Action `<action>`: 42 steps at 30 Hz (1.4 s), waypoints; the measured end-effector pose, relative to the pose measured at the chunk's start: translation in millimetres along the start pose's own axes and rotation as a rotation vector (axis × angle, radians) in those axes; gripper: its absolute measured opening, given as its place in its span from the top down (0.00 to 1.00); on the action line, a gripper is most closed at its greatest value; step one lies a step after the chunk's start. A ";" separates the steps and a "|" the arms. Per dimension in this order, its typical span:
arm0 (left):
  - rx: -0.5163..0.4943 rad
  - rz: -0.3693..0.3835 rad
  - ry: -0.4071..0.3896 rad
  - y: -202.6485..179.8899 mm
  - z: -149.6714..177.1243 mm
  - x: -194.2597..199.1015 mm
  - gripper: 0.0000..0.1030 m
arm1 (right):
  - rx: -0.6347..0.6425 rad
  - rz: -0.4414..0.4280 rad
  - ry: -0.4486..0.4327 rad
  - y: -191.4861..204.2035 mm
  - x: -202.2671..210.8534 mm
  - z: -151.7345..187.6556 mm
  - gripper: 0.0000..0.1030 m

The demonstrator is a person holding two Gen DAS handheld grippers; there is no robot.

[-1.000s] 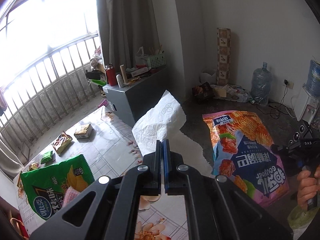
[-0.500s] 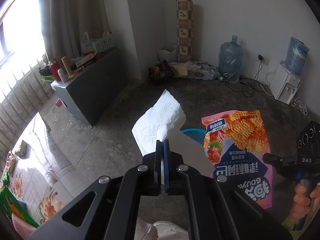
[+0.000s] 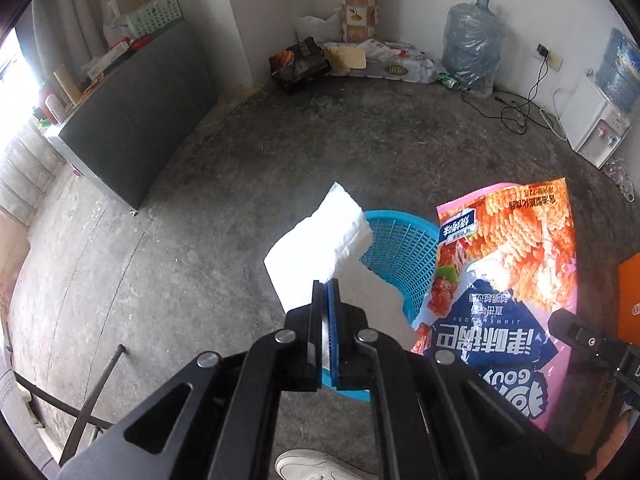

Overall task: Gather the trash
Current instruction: 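Open the right gripper over the blue wastebasket while the left gripper releases the tissue, then move both tools back toward the items on the table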

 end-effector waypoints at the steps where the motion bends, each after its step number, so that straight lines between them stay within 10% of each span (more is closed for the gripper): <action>1: 0.003 -0.004 0.007 0.3 -1.8 -9.7 0.97 | 0.005 0.015 -0.013 0.9 -6.1 -3.3 0.98; 4: 0.015 -0.015 0.036 3.0 -2.3 -31.9 0.82 | 0.029 0.066 -0.031 4.1 -27.1 -13.8 0.92; 7: 0.042 -0.041 0.038 7.1 -1.0 -37.6 0.64 | 0.027 0.124 -0.019 -2.7 -51.3 -13.2 0.52; 20: 0.111 -0.010 -0.074 0.3 -9.4 42.7 0.44 | -0.019 0.127 -0.040 -17.4 -23.2 7.1 0.51; 29: 0.101 0.031 -0.253 -8.0 0.5 176.3 0.31 | 0.059 0.047 -0.088 19.8 33.9 29.8 0.47; 42: 0.253 -0.023 -0.466 89.5 126.3 369.3 0.20 | 0.408 -0.160 -0.024 158.9 96.6 93.8 0.31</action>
Point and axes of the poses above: each gripper's, at about its wrist camera, not at the fingertips, and x roughly against the way its jaws point, y to its left, z to its underside, the point moved 8 cm from there along -x, roughly the way its jaws point, and after that the axes turned 3 degrees about z, right-handed, at the moved point
